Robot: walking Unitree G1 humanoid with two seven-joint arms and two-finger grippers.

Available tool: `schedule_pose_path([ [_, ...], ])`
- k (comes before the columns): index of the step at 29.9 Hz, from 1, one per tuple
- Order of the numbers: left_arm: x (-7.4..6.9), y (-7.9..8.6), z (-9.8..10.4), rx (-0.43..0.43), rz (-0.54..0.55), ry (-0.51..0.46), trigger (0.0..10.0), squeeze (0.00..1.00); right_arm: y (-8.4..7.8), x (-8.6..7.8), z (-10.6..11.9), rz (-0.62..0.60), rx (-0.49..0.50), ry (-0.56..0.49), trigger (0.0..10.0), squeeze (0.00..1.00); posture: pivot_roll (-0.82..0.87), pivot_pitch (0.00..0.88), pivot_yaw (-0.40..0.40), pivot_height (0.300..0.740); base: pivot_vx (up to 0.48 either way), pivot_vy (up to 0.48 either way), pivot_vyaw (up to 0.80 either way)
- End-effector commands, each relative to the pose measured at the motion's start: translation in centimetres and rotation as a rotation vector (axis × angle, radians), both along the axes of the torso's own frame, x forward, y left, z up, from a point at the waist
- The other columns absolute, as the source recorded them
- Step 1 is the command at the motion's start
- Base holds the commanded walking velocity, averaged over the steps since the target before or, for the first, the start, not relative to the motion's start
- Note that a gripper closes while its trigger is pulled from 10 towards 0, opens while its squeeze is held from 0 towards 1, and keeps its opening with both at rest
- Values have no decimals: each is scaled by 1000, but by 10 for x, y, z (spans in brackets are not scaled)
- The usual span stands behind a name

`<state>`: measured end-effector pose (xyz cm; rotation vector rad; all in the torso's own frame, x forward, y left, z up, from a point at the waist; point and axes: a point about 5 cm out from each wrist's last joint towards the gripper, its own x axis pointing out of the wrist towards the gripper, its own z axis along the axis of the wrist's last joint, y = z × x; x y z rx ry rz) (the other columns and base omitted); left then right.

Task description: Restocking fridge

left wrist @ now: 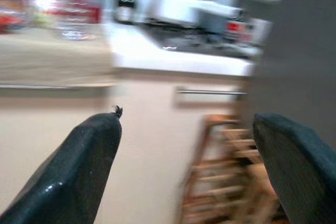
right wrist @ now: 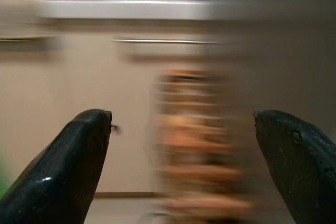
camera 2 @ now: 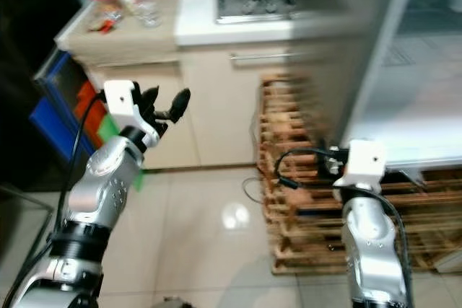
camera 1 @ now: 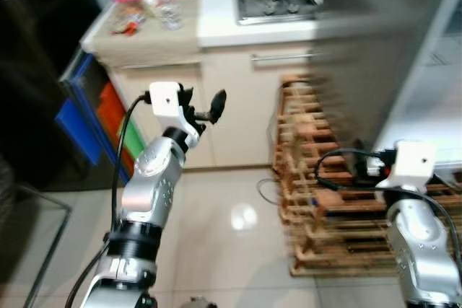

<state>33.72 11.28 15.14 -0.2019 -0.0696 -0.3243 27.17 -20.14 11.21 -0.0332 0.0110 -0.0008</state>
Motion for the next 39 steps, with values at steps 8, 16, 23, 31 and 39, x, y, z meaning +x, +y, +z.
schedule_pose_path([
  [8,2,4,-11,135,108,25,10000,0,34,21,13,172,22,-50,10000,0,-73,0,38,740,0,0,707],
  [16,5,5,-5,133,29,-8,10000,0,31,26,7,88,-19,-39,10000,0,-77,0,67,740,180,0,447],
  [23,9,-9,8,123,-43,-77,10000,0,33,29,9,71,-41,-63,10000,0,-88,0,75,740,480,0,-343],
  [31,10,-15,9,112,-46,-94,10000,0,32,36,15,88,-88,-84,10000,0,-76,0,51,740,480,0,-400],
  [39,10,-4,6,80,-14,-70,10000,0,29,45,23,86,-89,-115,10000,0,-77,0,83,740,441,81,0],
])
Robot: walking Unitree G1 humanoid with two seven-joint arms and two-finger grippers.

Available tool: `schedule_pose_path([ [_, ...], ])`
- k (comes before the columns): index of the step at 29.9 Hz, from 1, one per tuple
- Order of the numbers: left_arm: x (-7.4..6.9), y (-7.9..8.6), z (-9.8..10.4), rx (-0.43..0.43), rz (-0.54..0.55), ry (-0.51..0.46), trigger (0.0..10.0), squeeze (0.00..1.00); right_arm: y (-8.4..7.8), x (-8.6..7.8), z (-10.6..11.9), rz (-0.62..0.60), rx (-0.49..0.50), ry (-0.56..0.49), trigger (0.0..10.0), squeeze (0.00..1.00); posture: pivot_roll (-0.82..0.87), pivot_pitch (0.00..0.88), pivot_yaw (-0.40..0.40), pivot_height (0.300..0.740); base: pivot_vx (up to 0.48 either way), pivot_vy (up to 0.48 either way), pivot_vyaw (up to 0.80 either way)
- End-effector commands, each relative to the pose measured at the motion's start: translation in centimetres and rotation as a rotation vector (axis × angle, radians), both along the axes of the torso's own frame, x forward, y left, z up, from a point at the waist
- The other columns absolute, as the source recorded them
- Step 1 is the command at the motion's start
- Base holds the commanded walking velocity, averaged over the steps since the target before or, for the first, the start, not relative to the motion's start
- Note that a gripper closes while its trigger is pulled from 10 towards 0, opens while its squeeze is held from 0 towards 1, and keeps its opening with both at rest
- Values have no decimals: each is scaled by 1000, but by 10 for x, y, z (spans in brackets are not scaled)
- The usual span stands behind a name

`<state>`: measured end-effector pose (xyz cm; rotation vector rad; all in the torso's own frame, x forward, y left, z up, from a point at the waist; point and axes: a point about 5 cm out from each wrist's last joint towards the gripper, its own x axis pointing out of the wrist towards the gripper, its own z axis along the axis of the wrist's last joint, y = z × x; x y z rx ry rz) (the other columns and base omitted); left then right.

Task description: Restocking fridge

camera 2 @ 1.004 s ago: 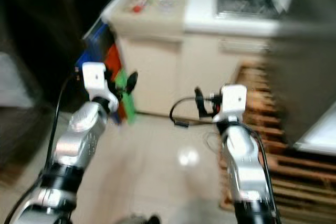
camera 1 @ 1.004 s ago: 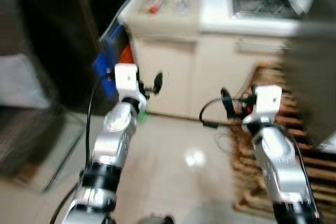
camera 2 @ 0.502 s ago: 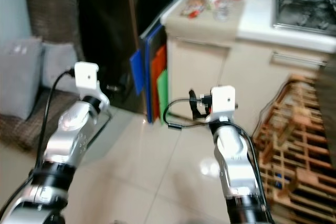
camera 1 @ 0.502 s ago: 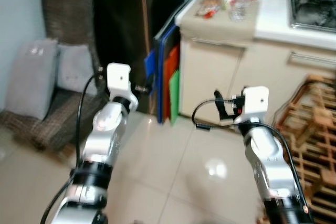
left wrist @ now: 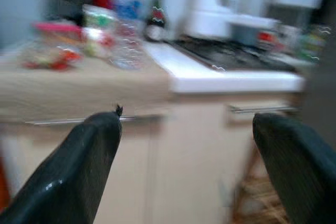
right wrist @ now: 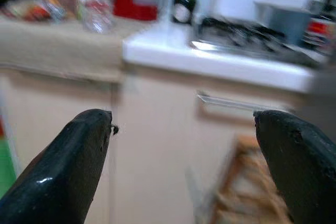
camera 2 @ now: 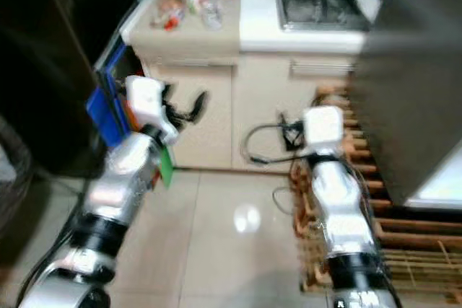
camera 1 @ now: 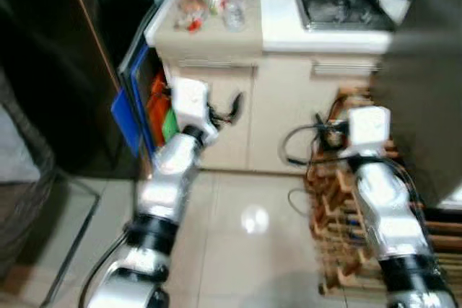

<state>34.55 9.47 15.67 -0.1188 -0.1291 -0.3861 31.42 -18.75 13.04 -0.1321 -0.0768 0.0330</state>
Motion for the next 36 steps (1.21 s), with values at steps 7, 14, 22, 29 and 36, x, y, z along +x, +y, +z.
schedule_pose_path([
  [7,3,18,-2,44,18,9,10000,0,32,-10,-11,71,42,5,10000,0,-88,0,107,740,354,325,0],
  [14,8,14,3,27,1,12,10000,0,36,-15,-20,54,71,28,10000,0,-112,0,132,740,337,339,0],
  [22,13,11,9,5,5,8,10000,1000,26,-12,-4,-3,94,-39,10000,1000,-136,0,153,740,417,92,0],
  [29,16,5,9,17,3,18,10000,702,25,-6,0,-26,-20,-38,10000,455,-131,0,152,740,423,0,0],
  [36,-1,23,-29,-8,81,180,10000,0,16,-7,-3,32,-28,23,10000,0,-76,0,33,740,0,0,0],
])
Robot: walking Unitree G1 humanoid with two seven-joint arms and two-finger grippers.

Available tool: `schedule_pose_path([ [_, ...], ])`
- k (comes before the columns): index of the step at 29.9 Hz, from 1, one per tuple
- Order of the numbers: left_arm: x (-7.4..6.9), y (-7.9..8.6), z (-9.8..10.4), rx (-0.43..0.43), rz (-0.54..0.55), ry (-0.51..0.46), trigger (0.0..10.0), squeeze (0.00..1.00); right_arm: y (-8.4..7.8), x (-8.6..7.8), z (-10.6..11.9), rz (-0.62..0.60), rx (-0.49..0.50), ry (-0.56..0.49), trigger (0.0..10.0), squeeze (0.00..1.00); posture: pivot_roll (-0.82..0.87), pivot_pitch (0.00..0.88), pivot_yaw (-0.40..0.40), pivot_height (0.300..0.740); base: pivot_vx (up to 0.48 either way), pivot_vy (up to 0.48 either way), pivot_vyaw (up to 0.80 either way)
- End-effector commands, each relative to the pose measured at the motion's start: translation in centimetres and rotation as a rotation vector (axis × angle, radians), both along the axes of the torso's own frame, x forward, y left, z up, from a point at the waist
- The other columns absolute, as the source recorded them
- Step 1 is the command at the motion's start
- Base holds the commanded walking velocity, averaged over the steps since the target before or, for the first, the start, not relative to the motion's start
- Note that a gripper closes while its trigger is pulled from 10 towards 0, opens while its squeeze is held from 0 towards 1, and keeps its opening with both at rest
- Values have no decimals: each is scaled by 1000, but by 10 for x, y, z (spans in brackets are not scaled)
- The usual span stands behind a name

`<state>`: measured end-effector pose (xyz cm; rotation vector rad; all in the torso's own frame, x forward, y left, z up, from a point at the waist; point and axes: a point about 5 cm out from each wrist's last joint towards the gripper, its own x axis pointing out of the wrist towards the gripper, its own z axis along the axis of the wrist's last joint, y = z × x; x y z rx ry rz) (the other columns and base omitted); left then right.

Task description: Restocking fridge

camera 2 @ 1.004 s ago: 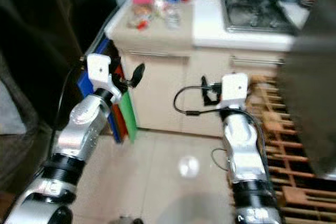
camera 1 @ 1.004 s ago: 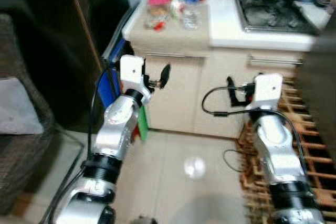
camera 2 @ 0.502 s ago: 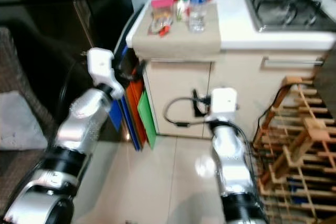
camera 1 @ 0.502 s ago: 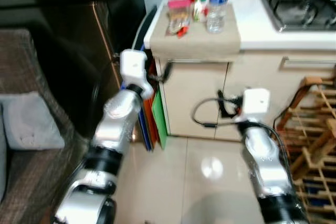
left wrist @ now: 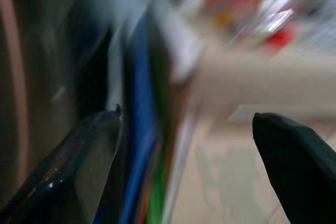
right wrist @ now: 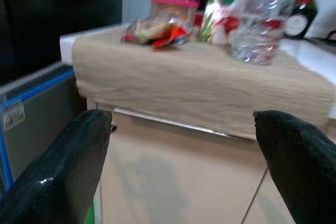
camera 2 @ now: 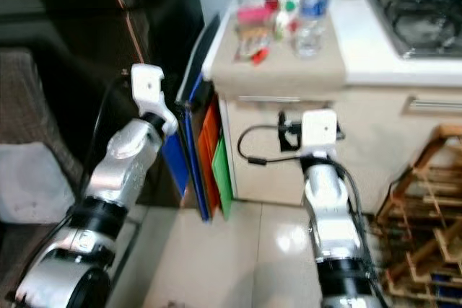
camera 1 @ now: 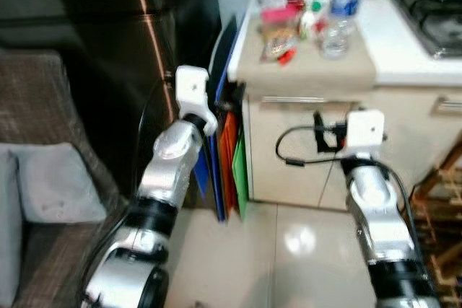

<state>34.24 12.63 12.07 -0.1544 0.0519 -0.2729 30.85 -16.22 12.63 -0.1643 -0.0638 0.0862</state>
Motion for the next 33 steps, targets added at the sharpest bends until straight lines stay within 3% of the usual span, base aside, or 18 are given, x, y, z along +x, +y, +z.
schedule_pose_path([
  [1,-8,-8,0,7,-18,-14,10000,0,-18,-3,0,-25,1,23,10000,0,-55,0,1,740,0,0,0],
  [3,-15,-10,0,5,-32,-37,10000,0,-24,-3,-3,-28,-10,36,10000,0,-39,0,-13,740,0,0,0],
  [8,-16,-16,10,52,-90,-104,10000,0,-18,-2,-6,-37,-11,44,10000,0,-27,0,1,740,371,0,-100],
  [14,-10,-15,18,67,-108,-106,10000,0,-9,1,-3,-41,15,16,10000,0,-24,0,38,740,475,0,-754],
  [18,-3,-14,23,92,-73,-126,10000,0,-1,5,-1,-17,20,0,10000,0,-22,0,24,740,214,0,0],
  [21,-1,-15,23,76,-46,-126,10000,0,0,8,1,-1,-7,-1,10000,0,-24,0,-2,740,0,0,0],
  [23,0,-18,25,21,-18,-135,10000,0,-2,12,6,9,-15,-5,10000,0,-24,0,-25,740,0,0,-706],
  [26,-1,-23,32,-21,-43,-168,10000,0,-3,15,11,26,-29,-26,10000,0,-25,0,-33,740,0,0,-604],
  [33,-3,-32,48,-9,-100,-277,10000,0,-1,20,24,6,-29,-99,10000,0,-38,0,-10,740,436,0,0],
])
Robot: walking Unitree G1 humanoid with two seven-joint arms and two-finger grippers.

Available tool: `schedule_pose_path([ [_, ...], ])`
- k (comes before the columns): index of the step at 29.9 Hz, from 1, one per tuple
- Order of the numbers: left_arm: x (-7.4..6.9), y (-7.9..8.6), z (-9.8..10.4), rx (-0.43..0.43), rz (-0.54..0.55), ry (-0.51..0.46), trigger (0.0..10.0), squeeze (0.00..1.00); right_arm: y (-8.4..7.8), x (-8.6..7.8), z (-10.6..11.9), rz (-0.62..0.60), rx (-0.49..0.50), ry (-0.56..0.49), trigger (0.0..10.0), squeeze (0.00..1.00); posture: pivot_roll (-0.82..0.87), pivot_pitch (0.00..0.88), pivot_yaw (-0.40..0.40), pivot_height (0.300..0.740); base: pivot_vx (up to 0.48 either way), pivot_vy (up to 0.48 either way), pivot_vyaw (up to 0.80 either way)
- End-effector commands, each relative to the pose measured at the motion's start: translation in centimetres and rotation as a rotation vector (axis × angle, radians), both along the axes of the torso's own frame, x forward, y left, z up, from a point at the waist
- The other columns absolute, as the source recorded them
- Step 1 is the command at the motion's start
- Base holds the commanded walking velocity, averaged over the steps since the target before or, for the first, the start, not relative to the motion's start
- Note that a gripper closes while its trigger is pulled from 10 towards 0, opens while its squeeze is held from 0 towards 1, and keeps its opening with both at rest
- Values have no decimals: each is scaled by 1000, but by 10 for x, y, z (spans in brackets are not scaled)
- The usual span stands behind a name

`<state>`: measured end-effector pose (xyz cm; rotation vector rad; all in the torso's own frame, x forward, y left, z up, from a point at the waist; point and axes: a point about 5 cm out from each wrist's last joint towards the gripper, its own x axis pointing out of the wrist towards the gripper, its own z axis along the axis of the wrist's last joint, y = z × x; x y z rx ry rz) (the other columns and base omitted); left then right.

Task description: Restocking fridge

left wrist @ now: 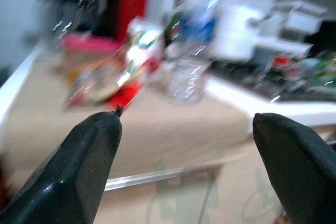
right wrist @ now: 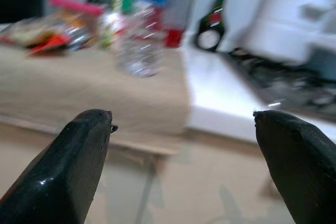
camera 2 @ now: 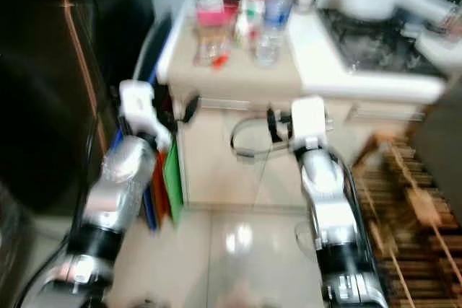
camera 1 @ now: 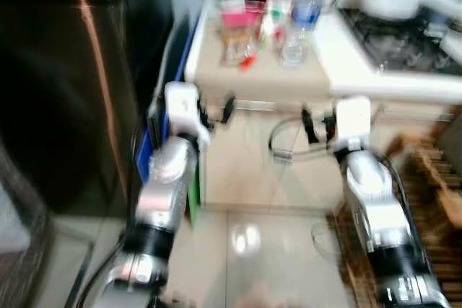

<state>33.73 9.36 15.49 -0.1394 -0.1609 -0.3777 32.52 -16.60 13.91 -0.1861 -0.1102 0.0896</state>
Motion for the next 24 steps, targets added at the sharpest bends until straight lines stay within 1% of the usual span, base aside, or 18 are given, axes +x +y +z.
schedule_pose_path([
  [1,3,-1,14,14,-18,-61,10000,0,3,3,11,-3,-6,-55,10000,0,-40,0,-4,740,480,0,0],
  [6,6,-3,16,27,-52,-67,10000,0,1,0,6,-34,12,-51,10000,0,-50,0,30,740,480,0,0],
  [10,6,-5,15,28,-67,-59,10000,0,-1,-1,3,-53,29,-43,10000,0,-51,0,38,740,480,0,0],
  [12,6,-4,15,23,-70,-54,10000,0,0,-1,0,-59,28,-34,10000,0,-51,0,45,740,480,0,-750],
  [17,8,0,15,-14,-48,-29,10000,0,2,-2,-1,-50,33,-39,10000,0,-46,0,42,740,480,0,0],
  [20,10,8,20,-79,-6,-35,10000,0,3,-2,-2,-45,30,-34,10000,0,-43,0,41,740,470,0,0],
  [21,10,15,26,-123,20,-53,10000,0,4,-2,-2,-43,30,-32,10000,0,-42,0,40,740,341,337,0],
  [22,9,17,28,-135,28,-60,10000,0,4,-2,-2,-42,30,-32,10000,0,-42,0,39,740,341,337,0],
  [24,7,22,44,-178,40,-108,10000,0,4,-3,-2,-38,28,-32,10000,0,-42,0,37,740,0,446,0],
])
